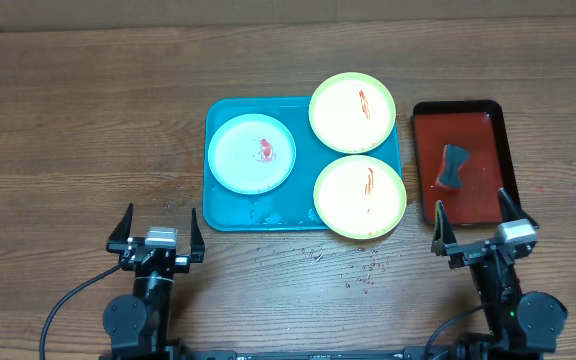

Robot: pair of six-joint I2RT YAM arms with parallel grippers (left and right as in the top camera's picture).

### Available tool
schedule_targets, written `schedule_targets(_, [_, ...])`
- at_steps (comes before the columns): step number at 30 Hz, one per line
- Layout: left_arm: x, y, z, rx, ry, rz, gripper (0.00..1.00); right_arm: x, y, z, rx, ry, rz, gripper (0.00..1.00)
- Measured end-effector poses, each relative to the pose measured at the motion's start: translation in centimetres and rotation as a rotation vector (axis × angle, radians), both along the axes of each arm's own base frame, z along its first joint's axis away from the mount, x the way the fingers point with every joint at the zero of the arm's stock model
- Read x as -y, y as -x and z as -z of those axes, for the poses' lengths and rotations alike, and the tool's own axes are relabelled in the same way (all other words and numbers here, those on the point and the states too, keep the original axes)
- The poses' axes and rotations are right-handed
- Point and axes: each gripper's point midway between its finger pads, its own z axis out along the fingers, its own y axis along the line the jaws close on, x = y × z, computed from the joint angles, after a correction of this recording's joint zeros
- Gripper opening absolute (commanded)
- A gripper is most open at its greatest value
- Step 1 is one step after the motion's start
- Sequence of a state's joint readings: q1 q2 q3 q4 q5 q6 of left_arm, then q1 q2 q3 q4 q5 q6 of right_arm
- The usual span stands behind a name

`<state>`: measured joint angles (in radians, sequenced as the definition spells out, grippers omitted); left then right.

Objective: Clean dirty plates on tray and stack at the side

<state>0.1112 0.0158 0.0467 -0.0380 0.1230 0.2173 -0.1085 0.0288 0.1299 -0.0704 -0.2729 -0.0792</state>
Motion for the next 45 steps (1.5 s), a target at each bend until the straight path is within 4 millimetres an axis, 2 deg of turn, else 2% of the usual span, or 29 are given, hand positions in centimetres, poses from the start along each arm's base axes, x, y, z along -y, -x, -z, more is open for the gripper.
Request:
schedule_targets(5, [0.0, 0.3, -3.4, 0.034, -0.003, 0.000, 1.00, 0.0, 0.0, -2.8, 0.014, 0.001, 0.000, 1.00])
schedule_targets(9, [0.0, -0.1, -5.2, 0.018, -0.002, 0.000, 1.00, -0.1, -0.6, -4.2, -0.027, -0.002, -0.008, 1.00])
schedule_targets(14, [0.1, -1.9, -7.9, -0.071, 0.009, 0.018, 1.00, -0.1, -1.5, -5.6, -0.137, -0.015, -0.013, 1.00])
schedule_targets(20, [0.7, -4.6, -10.3, -0.280, 0.042, 0.070, 1.00, 0.1, -3.0, -6.5, -0.328, -0.038, -0.016, 1.00])
schedule_targets(26, [1.3, -7.5, -11.7, -0.528, 0.094, 0.122, 1.00, 0.3, -4.9, -6.7, -0.531, -0.089, -0.010, 1.00])
schedule_targets(29, [1.4, -8.7, -11.5, -0.659, 0.128, 0.130, 1.00, 0.4, -6.1, -6.0, -0.647, -0.112, -0.006, 1.00])
schedule_targets(33, [1.4, -9.9, -9.7, -0.846, 0.196, 0.122, 0.99, 0.6, -7.5, -4.2, -0.812, -0.140, 0.000, 1.00])
schedule_targets(38, [2.4, -11.8, -5.5, -1.016, 0.307, 0.156, 1.00, 0.7, -9.0, -0.9, -0.966, -0.159, 0.004, 1.00])
schedule_targets(43, [3.8, -13.1, -1.0, -1.167, 0.444, 0.196, 1.00, 0.4, -9.2, 2.5, -1.099, -0.186, -0.012, 1.00])
schedule_targets(45, [4.3, -13.3, 0.6, -1.224, 0.500, 0.203, 0.84, 0.3, -9.0, 3.5, -1.147, -0.195, -0.016, 1.00])
